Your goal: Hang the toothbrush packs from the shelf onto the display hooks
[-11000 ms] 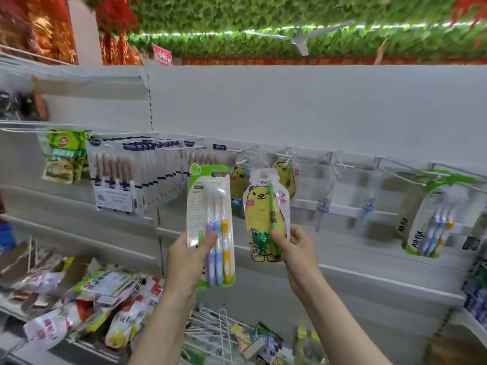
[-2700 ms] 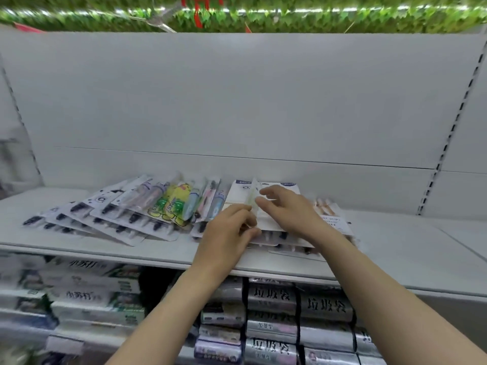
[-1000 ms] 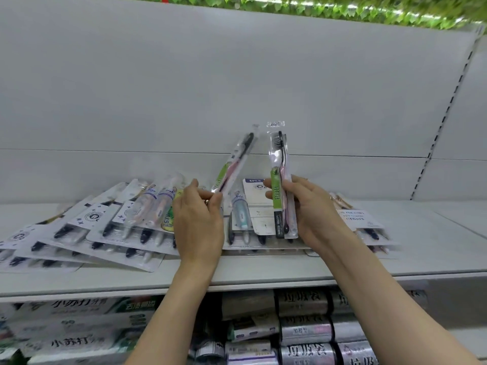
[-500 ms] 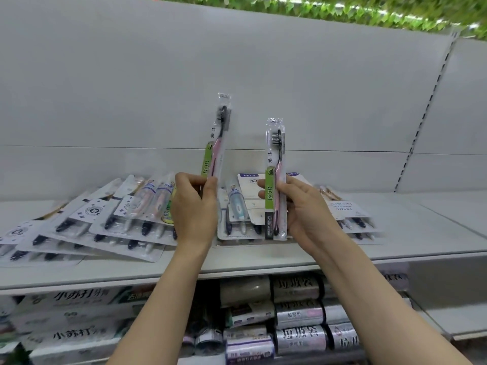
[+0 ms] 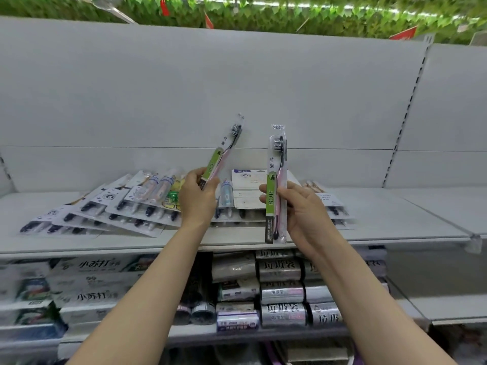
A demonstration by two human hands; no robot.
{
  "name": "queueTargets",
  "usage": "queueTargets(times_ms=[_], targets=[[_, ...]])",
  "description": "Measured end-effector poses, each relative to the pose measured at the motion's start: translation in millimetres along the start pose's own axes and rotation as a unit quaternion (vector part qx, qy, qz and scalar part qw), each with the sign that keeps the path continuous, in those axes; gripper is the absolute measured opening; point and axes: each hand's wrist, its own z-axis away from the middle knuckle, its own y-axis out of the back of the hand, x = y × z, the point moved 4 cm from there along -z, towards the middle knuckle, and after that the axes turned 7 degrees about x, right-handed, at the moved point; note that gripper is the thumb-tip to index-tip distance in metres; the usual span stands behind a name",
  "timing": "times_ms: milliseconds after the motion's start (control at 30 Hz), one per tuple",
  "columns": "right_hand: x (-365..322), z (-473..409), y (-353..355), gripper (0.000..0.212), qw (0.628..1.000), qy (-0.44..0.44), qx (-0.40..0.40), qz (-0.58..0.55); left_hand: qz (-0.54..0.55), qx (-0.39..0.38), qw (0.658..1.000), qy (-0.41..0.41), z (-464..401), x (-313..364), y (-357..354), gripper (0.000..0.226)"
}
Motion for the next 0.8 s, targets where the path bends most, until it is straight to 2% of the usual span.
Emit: queueTargets(times_ms=[100,233,400,567,700,800], targets=[[5.7,8.3,2.9,0.024,1.000,-0.011,-0.005,-0.012,0.038,0.015,0.999,0.013,18.4,8.0,11.6,0.020],[26.5,21.0,-14.0,0.023,0.999,-0.029,-0.022,-0.023,0.131,-0.012,0.987,0.088,47.5,12.4,32.7,0.025],[51.5,40.9,-54.1,0.019,0.998,-0.040,-0.043,-0.039,0.131,-0.012,0.988,0.078,68.8,7.4,82.1,0.012],[69.5,56.3,-120.2,0.014,0.997,-0.026,-0.066,-0.021,0.127,-0.002,0.989,0.077,71.0,-4.6,149.5,0.015],[96.0,77.7,-190.2,0.012,0.996,-0.034,-0.084,-0.025,0.152,-0.008,0.982,0.115,62.7,-31.2,216.9,0.021],[121.7,100.4,-248.3,0.022,0.994,-0.053,-0.083,-0.036,0.155,-0.029,0.978,0.140,53.5,-54.9,271.1,0.025]])
